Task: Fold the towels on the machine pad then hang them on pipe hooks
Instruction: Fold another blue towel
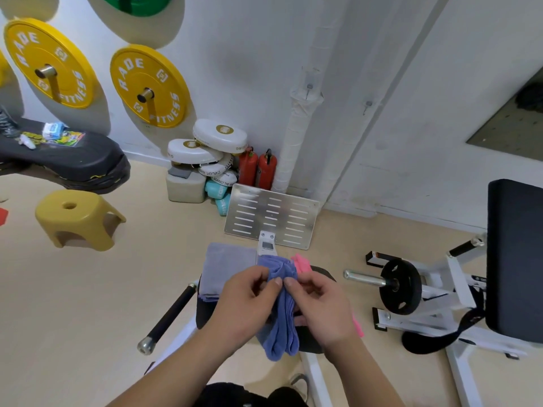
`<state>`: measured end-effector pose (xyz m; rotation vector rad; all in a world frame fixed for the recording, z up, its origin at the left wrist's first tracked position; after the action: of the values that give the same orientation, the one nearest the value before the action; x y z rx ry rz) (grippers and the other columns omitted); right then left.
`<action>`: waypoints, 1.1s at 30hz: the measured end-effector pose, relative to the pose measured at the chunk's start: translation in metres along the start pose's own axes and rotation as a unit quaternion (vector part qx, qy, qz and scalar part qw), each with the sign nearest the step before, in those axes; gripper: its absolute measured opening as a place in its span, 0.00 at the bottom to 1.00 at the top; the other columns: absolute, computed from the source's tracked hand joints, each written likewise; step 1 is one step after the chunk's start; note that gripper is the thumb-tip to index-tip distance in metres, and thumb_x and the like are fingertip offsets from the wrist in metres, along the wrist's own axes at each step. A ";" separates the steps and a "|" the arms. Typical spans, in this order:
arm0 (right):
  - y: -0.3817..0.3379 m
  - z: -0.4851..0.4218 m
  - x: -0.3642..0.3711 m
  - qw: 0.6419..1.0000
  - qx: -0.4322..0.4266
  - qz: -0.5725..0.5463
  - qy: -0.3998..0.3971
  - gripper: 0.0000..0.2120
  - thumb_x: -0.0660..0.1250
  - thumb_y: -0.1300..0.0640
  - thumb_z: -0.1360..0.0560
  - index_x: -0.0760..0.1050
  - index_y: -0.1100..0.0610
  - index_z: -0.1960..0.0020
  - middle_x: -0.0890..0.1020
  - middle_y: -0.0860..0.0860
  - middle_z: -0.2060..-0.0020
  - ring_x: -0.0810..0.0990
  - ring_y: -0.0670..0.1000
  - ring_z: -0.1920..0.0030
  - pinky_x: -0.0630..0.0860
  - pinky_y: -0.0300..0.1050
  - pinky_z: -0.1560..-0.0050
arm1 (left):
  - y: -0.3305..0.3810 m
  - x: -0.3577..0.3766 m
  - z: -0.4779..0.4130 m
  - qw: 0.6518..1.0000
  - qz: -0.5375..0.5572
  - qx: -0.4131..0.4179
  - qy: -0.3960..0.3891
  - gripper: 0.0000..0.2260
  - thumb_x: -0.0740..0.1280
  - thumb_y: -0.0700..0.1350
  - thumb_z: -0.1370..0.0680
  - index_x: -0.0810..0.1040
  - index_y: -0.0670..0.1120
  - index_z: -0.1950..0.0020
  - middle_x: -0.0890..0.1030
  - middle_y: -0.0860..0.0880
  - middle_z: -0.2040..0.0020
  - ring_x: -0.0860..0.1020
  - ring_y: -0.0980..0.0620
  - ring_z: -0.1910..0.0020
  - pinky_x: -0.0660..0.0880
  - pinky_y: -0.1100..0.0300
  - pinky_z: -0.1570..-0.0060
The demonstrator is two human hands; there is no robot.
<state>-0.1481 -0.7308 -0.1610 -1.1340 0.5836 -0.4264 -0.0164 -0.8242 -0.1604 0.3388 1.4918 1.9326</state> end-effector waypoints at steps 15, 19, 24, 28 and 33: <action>0.033 -0.064 -0.104 0.997 0.032 -0.002 -0.075 0.17 0.78 0.66 0.29 0.81 0.51 0.45 0.88 0.48 0.55 0.87 0.48 0.55 0.84 0.42 0.54 | 0.022 0.131 -0.039 0.967 0.191 -0.141 -0.095 0.13 0.60 0.49 0.14 0.84 0.59 0.40 0.87 0.56 0.44 0.85 0.58 0.44 0.81 0.54 0.39; 0.036 -0.092 -0.139 0.997 0.034 -0.011 -0.069 0.12 0.73 0.71 0.26 0.82 0.57 0.50 0.88 0.46 0.59 0.86 0.42 0.59 0.80 0.34 0.57 | 0.022 0.135 -0.060 0.983 0.142 -0.115 -0.017 0.13 0.64 0.39 0.16 0.85 0.52 0.40 0.87 0.50 0.44 0.86 0.53 0.45 0.83 0.51 0.42; 0.024 -0.103 -0.138 0.985 0.076 -0.110 -0.112 0.10 0.67 0.69 0.20 0.81 0.61 0.42 0.89 0.54 0.49 0.88 0.49 0.50 0.82 0.37 0.54 | 0.001 0.110 -0.079 0.992 0.056 -0.111 0.038 0.17 0.75 0.45 0.24 0.80 0.62 0.39 0.85 0.61 0.43 0.82 0.58 0.41 0.80 0.58 0.42; 0.019 -0.111 -0.109 0.962 0.130 -0.187 -0.153 0.11 0.63 0.64 0.17 0.78 0.60 0.36 0.86 0.58 0.42 0.85 0.58 0.41 0.83 0.54 0.42 | -0.018 0.101 -0.088 0.932 0.273 -0.216 -0.105 0.22 0.77 0.46 0.26 0.81 0.44 0.33 0.84 0.42 0.37 0.82 0.41 0.37 0.77 0.44 0.35; 0.039 -0.124 -0.051 0.966 0.166 -0.137 -0.145 0.13 0.62 0.53 0.15 0.72 0.51 0.31 0.87 0.51 0.43 0.87 0.53 0.44 0.84 0.46 0.56 | -0.035 0.046 -0.101 0.933 0.236 -0.248 -0.108 0.14 0.72 0.46 0.21 0.83 0.44 0.36 0.86 0.41 0.40 0.84 0.41 0.40 0.80 0.46 0.42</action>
<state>-0.2645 -0.7747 -0.2238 -0.9315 0.0903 -0.5601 -0.0965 -0.8665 -0.2330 0.6986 0.7773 2.4673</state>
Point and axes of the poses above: each hand's wrist, its own z-axis away from the middle knuckle, its own x-axis out of the palm, y = z × x, the point moved 7 cm from there along -z, towards the middle knuckle
